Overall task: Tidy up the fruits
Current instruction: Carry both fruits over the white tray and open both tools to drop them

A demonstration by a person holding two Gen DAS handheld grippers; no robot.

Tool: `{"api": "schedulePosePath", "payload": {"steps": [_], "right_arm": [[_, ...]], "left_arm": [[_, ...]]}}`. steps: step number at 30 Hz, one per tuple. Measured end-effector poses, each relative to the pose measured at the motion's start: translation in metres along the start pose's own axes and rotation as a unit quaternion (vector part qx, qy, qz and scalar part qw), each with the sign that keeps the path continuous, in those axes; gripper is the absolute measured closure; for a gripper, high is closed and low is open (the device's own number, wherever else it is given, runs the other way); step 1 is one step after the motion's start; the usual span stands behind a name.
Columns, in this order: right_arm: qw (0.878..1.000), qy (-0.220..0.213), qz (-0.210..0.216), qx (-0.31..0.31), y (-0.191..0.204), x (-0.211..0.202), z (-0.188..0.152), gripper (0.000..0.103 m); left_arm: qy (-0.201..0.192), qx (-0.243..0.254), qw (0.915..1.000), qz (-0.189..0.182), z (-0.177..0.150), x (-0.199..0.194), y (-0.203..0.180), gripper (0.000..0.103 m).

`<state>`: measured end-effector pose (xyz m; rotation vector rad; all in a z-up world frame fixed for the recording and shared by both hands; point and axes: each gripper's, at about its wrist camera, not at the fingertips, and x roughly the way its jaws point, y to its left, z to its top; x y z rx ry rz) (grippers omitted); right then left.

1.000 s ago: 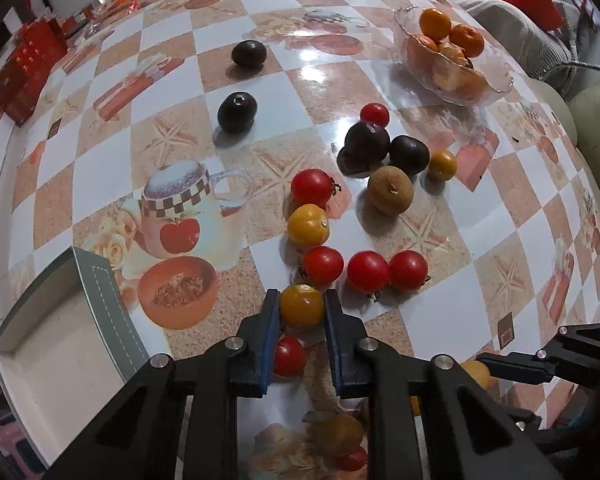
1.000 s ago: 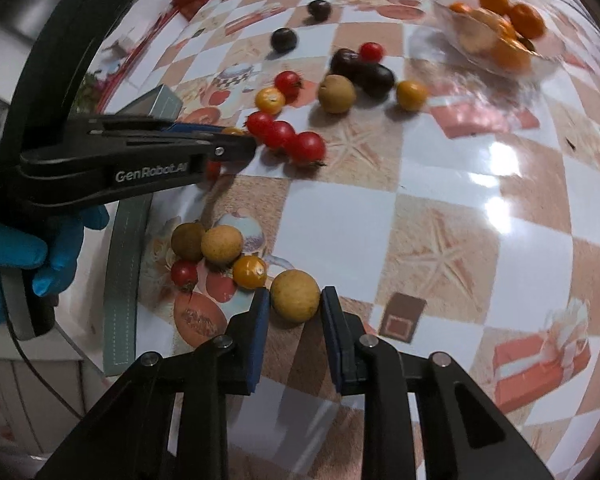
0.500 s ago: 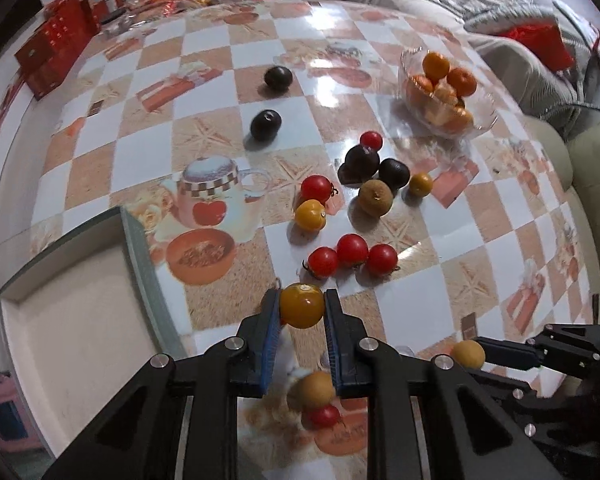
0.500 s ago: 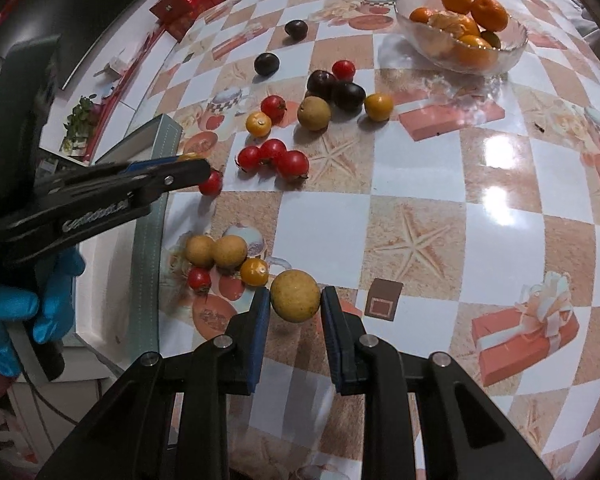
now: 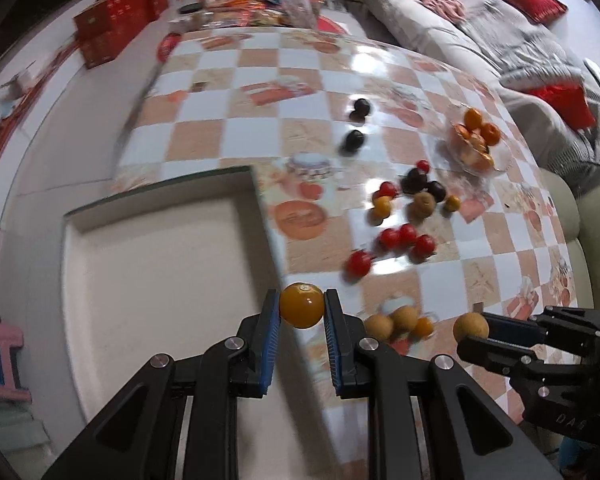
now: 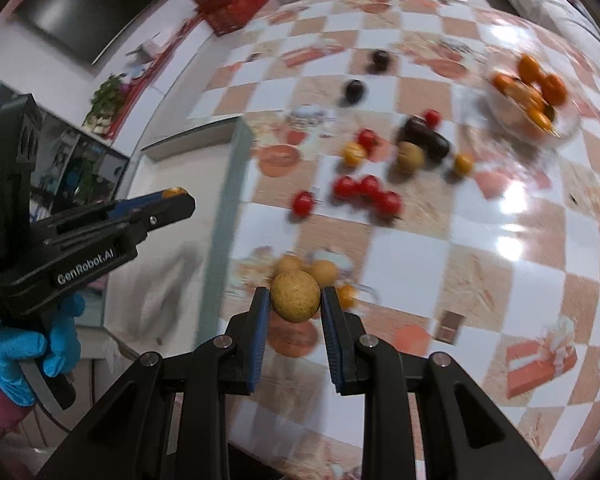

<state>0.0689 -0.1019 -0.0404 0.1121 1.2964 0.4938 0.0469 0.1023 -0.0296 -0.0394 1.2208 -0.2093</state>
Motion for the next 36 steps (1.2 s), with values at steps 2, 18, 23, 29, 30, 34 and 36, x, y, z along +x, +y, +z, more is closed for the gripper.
{"api": "schedulePosePath", "payload": {"steps": [2, 18, 23, 29, 30, 34, 36], "right_arm": [[1.000, 0.003, 0.005, -0.016, 0.016, 0.004, 0.004, 0.075], [0.992, 0.059, 0.039, -0.101, 0.111, 0.062, 0.008, 0.075], [0.990, 0.094, 0.036, -0.103, 0.121, 0.091, 0.001, 0.075], [0.987, 0.129, 0.015, -0.098, 0.123, 0.122, -0.004, 0.075], [0.986, 0.132, 0.015, -0.098, 0.124, 0.124, -0.004, 0.075], [0.985, 0.139, 0.013, -0.104, 0.126, 0.129, -0.005, 0.075], [0.984, 0.140, 0.011, -0.106, 0.127, 0.130, -0.006, 0.074]], "left_arm": [[-0.001, -0.015, 0.9999, 0.008, -0.009, -0.006, 0.016, 0.080], [0.036, -0.100, 0.9923, 0.064, -0.079, -0.003, 0.093, 0.080], [0.058, -0.109, 0.9893, 0.078, -0.097, 0.010, 0.104, 0.080], [0.081, -0.102, 0.9876, 0.087, -0.110, 0.021, 0.107, 0.080], [0.080, -0.101, 0.9877, 0.089, -0.112, 0.021, 0.107, 0.080], [0.085, -0.088, 0.9879, 0.095, -0.114, 0.024, 0.105, 0.080], [0.087, -0.086, 0.9874, 0.100, -0.114, 0.025, 0.104, 0.068]]}}
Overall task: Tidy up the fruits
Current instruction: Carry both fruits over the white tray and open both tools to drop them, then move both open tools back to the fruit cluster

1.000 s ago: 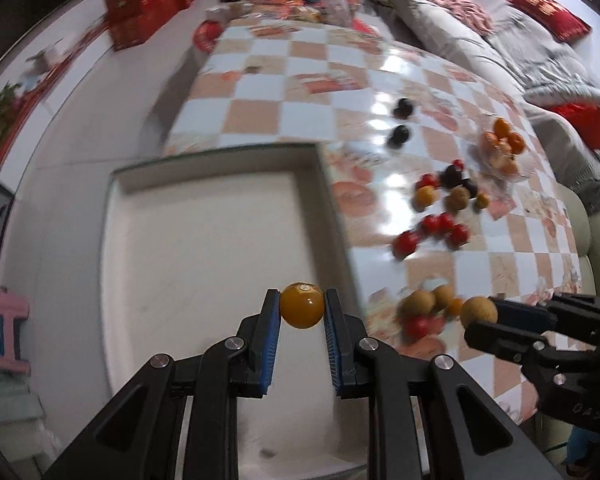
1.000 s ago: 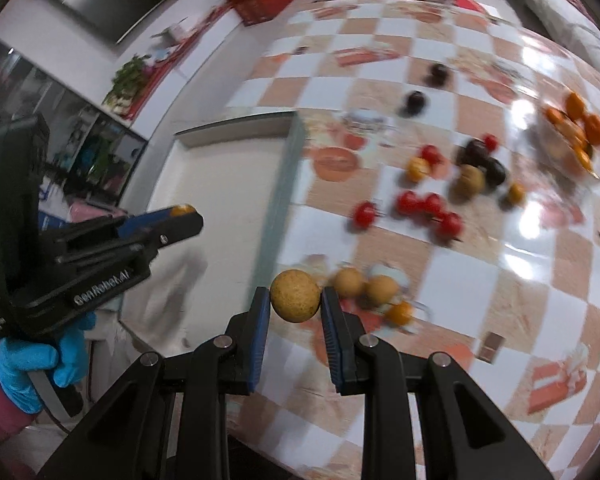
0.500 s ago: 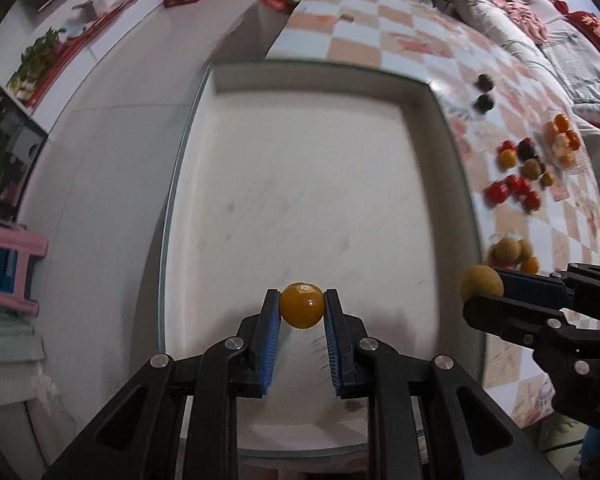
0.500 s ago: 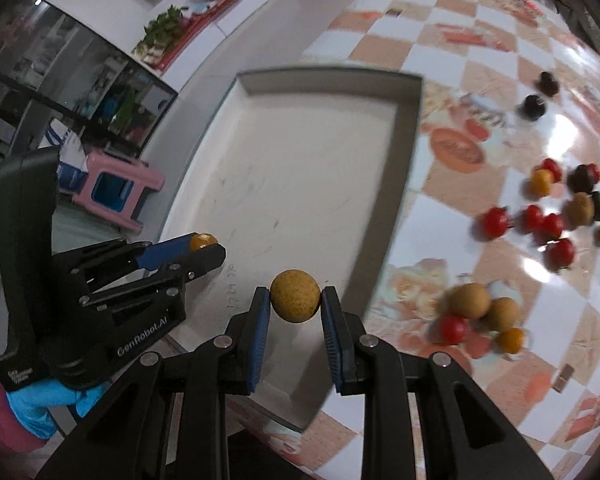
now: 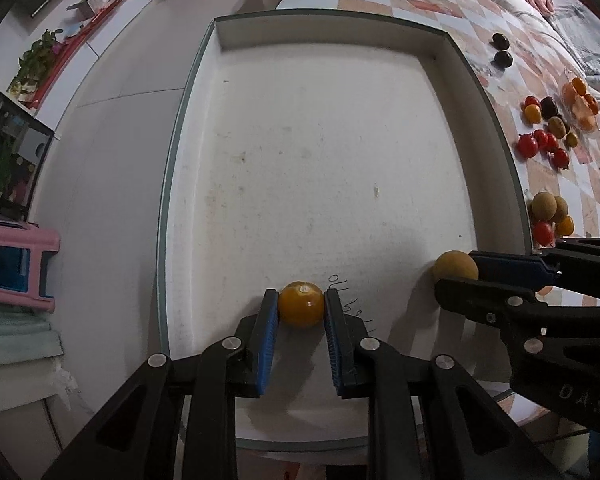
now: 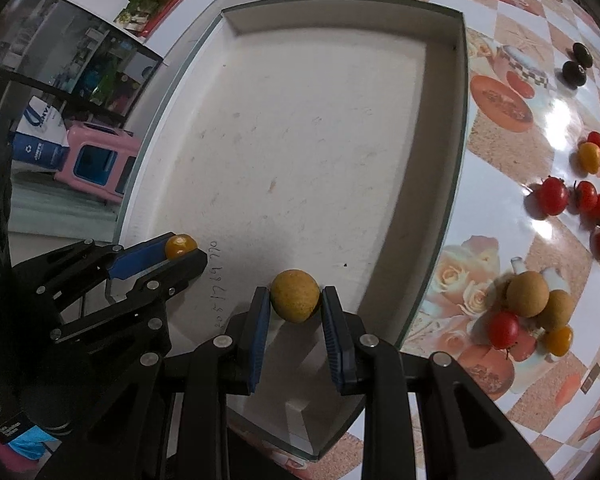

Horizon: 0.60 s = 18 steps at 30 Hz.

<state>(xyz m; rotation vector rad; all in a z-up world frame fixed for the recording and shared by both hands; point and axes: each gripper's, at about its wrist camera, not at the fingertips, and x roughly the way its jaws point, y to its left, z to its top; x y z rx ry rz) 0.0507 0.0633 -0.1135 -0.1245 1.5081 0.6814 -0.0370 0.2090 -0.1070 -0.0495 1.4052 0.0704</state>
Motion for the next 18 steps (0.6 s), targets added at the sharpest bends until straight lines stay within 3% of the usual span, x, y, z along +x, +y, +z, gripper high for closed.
{"api": "schedulePosePath", "payload": {"steps": [1, 2, 3, 10, 18], "right_arm": [[1.000, -0.002, 0.000, 0.000, 0.001, 0.000, 0.000, 0.071], [1.000, -0.004, 0.001, 0.001, 0.001, -0.002, 0.000, 0.067], [1.000, -0.008, -0.001, 0.003, 0.003, -0.002, 0.002, 0.063], [0.999, -0.031, 0.019, 0.016, -0.002, -0.021, 0.000, 0.023], [0.995, -0.090, -0.015, 0.049, -0.023, -0.067, -0.010, 0.012]], "left_arm": [[0.002, -0.001, 1.0000, 0.005, 0.005, 0.003, -0.006, 0.056], [0.003, -0.003, 0.9999, 0.010, 0.007, 0.003, -0.007, 0.034], [-0.003, -0.007, 0.9997, 0.024, 0.005, 0.002, -0.006, 0.030], [0.003, 0.002, 0.9998, 0.022, 0.002, -0.002, -0.004, 0.030], [0.015, 0.022, 0.9996, 0.014, 0.008, -0.011, -0.028, 0.030]]}}
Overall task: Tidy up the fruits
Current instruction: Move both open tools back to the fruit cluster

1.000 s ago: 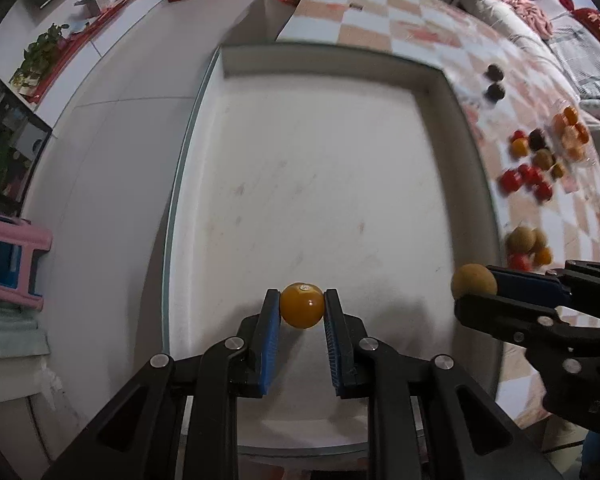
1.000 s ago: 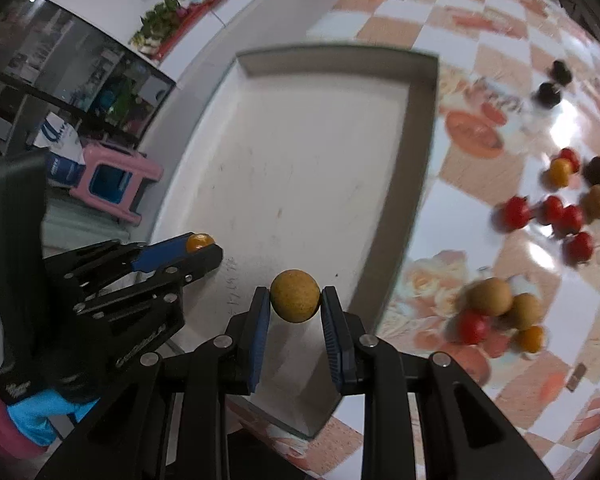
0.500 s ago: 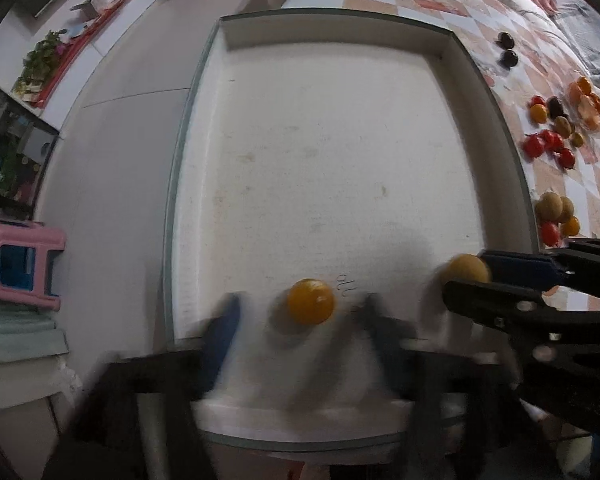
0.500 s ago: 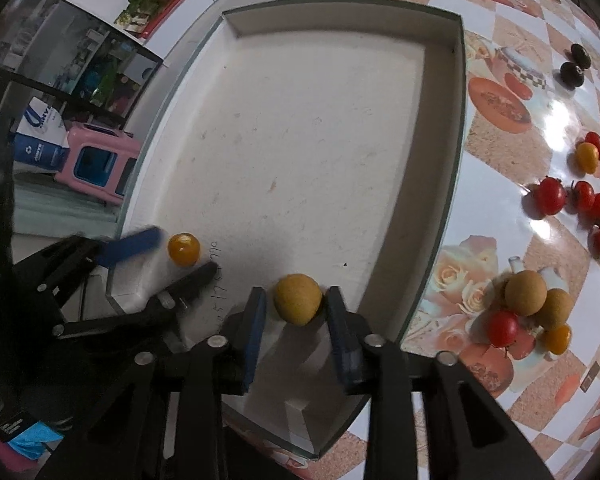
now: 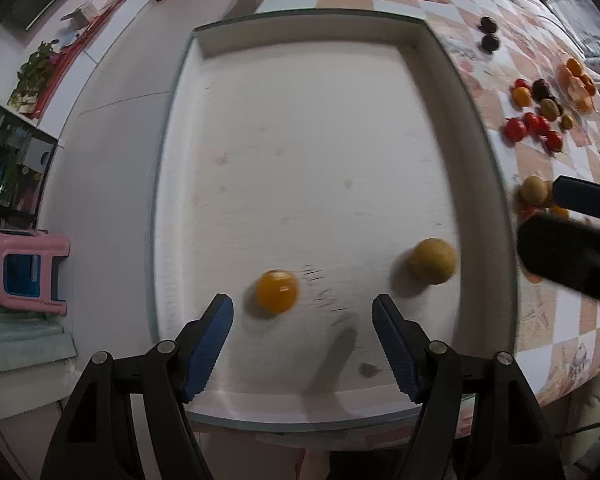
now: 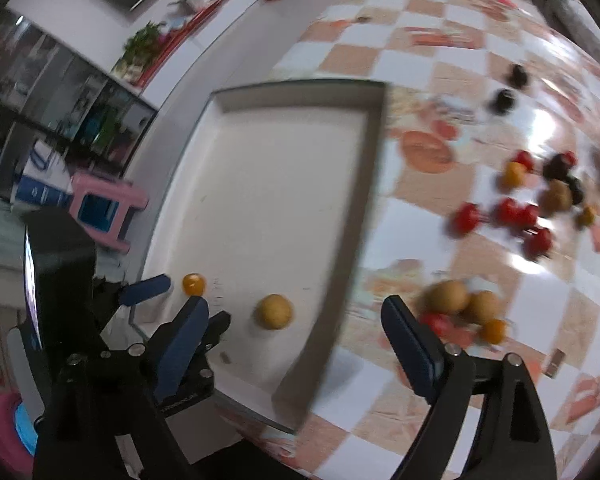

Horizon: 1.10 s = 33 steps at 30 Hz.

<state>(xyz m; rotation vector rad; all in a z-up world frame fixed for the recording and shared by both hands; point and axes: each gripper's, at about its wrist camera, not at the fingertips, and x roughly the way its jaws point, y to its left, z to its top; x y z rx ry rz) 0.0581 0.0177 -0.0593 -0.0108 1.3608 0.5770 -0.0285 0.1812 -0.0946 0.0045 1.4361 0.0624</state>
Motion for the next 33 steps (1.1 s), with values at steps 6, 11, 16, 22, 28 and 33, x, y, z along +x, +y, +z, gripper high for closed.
{"api": "schedulePosePath", "payload": {"steps": [6, 11, 16, 22, 28, 33], "right_arm": [[0.996, -0.004, -0.047, 0.077, -0.063, -0.023, -0.018, 0.012], [0.988, -0.001, -0.075, 0.137, -0.118, -0.036, -0.038, 0.012], [0.980, -0.003, -0.092, 0.178, -0.150, -0.044, -0.051, 0.012], [0.971, -0.014, -0.112, 0.209, -0.177, -0.053, -0.061, 0.012], [0.966, -0.019, -0.117, 0.229, -0.202, -0.060, -0.063, 0.012], [0.965, -0.020, -0.119, 0.234, -0.220, -0.064, -0.061, 0.012]], "left_arm": [[-0.017, 0.030, 0.9994, -0.007, 0.008, -0.017, -0.033, 0.030], [-0.036, 0.056, 0.9976, -0.022, 0.023, -0.038, -0.071, 0.030], [-0.052, 0.078, 0.9948, -0.038, 0.042, -0.050, -0.098, 0.030], [-0.058, 0.093, 0.9926, -0.051, 0.065, -0.058, -0.134, 0.030], [-0.054, 0.120, 0.9902, -0.048, 0.086, -0.041, -0.171, 0.030], [-0.046, 0.125, 0.9905, -0.035, 0.101, -0.023, -0.185, 0.030]]}}
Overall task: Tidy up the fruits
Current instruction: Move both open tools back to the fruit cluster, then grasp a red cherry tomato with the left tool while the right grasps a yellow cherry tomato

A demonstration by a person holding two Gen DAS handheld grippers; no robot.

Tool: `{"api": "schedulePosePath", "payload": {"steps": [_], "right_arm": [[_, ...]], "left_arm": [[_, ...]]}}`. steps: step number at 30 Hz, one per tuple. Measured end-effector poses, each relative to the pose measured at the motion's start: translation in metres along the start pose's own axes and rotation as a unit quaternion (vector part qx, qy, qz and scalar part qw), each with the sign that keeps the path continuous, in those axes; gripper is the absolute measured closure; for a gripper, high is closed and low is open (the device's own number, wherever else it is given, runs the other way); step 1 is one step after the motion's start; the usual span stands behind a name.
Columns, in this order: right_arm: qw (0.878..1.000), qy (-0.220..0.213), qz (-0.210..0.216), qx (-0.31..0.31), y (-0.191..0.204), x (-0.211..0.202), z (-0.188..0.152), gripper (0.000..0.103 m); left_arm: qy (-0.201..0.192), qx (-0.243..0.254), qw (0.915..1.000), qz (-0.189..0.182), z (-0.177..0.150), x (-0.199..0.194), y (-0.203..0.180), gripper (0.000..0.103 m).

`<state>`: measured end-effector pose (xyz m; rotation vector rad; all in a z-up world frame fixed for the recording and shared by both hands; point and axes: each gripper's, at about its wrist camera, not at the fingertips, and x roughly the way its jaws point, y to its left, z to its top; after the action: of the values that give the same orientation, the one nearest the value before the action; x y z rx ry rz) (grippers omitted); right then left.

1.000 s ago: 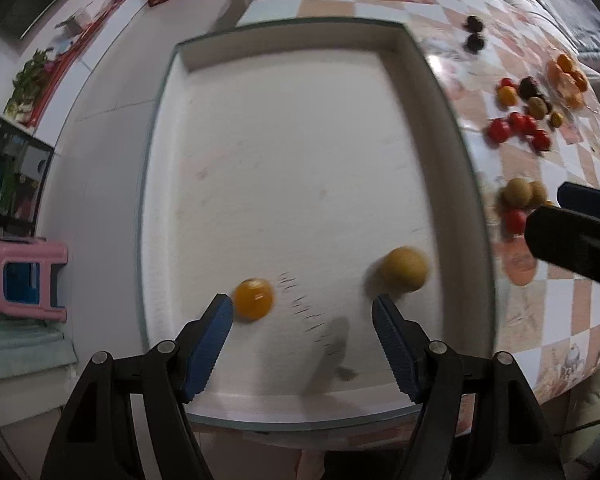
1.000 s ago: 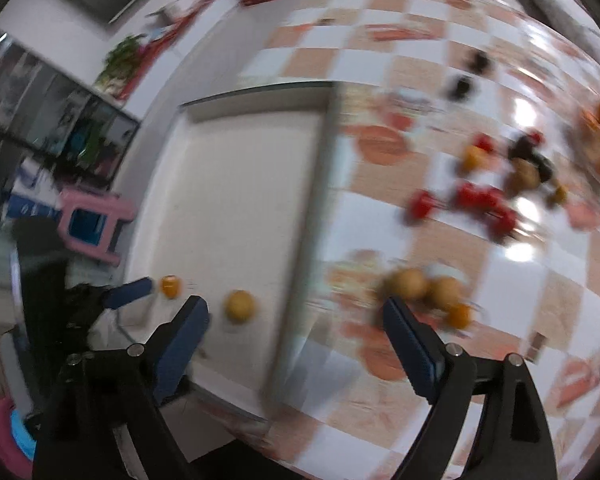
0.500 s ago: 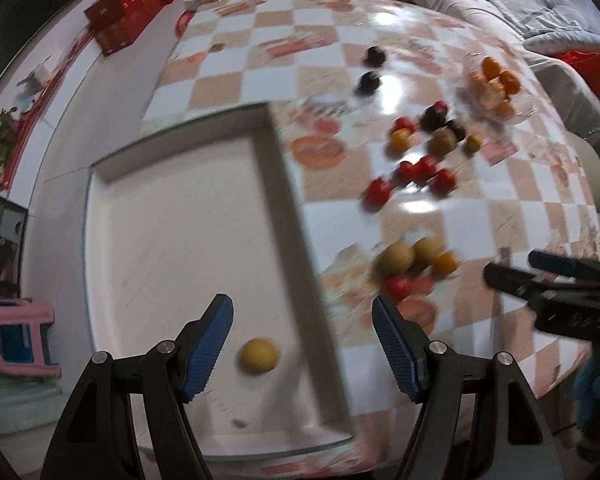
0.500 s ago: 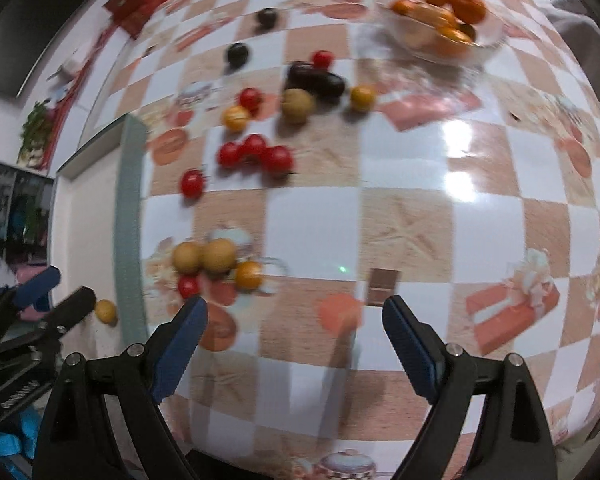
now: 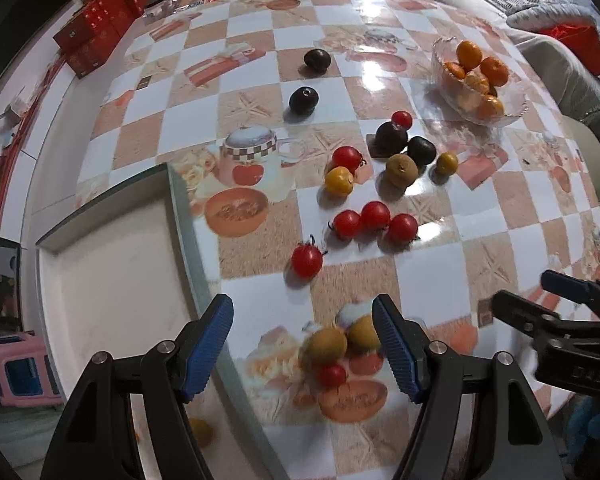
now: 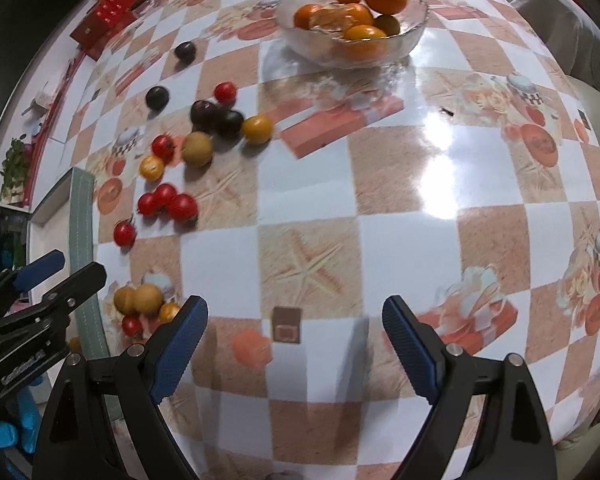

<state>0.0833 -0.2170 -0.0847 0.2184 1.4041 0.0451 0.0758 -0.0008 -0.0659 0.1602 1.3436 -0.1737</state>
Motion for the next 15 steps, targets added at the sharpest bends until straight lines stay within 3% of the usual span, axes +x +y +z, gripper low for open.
{"api": "schedulePosePath", "payload": {"steps": [7, 15], "right_arm": [[1.000, 0.005, 0.002, -0.001, -0.010, 0.007, 0.013, 0.012], [0.999, -0.004, -0.006, -0.046, 0.003, 0.022, 0.048, 0.012]], "left_arm": [[0.015, -0.003, 0.9998, 0.010, 0.012, 0.023, -0.003, 0.030], [0.025, -0.003, 0.9993, 0.026, 0.017, 0.046, -0.005, 0.030]]}}
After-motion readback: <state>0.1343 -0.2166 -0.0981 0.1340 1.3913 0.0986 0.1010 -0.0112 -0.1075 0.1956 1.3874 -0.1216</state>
